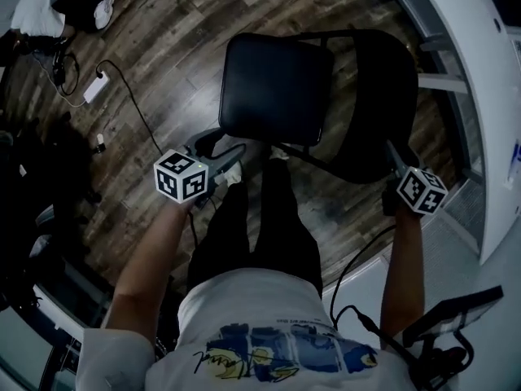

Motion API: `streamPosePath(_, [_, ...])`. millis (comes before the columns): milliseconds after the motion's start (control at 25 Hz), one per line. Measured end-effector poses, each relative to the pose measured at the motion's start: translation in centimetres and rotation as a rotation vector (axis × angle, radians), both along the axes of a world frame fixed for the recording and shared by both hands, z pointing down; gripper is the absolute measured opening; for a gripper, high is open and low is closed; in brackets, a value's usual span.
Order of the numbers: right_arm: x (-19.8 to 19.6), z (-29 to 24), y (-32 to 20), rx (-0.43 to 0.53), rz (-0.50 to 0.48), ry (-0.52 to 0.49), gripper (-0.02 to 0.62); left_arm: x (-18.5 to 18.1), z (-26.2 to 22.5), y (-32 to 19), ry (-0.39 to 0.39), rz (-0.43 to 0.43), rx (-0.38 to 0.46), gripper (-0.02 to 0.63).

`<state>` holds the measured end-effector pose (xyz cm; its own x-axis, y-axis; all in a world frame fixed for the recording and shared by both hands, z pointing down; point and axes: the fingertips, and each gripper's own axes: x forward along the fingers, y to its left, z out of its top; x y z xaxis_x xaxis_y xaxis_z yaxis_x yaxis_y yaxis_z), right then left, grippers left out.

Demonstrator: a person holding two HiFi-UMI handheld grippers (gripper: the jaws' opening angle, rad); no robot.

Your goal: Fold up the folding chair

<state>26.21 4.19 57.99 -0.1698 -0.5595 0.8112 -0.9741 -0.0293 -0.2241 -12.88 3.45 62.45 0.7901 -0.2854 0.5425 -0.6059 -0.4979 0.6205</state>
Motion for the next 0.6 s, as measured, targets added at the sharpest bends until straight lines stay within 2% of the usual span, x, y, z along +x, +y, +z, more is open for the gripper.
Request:
streamPosePath(240, [-1.1,0.3,-0.5,-0.009,-0.017,-0.011,0.195,-1.8,5.4,-1.5,-0.044,-0.024,-0.068,0.304])
streamPosePath(440, [-2.0,1.0,-1.2,-0.049,-0.06,0.025,0.19,-2.8,10.2,-2.8,-0.068,-0.051,-0.128,0.321])
streamPosePath(600, [-1.8,1.2,-1.5,-0.049,-0.04,0.024,0.178,-3.2,14.0,-3.8,-0.077,-0.073,-0.151,0.325])
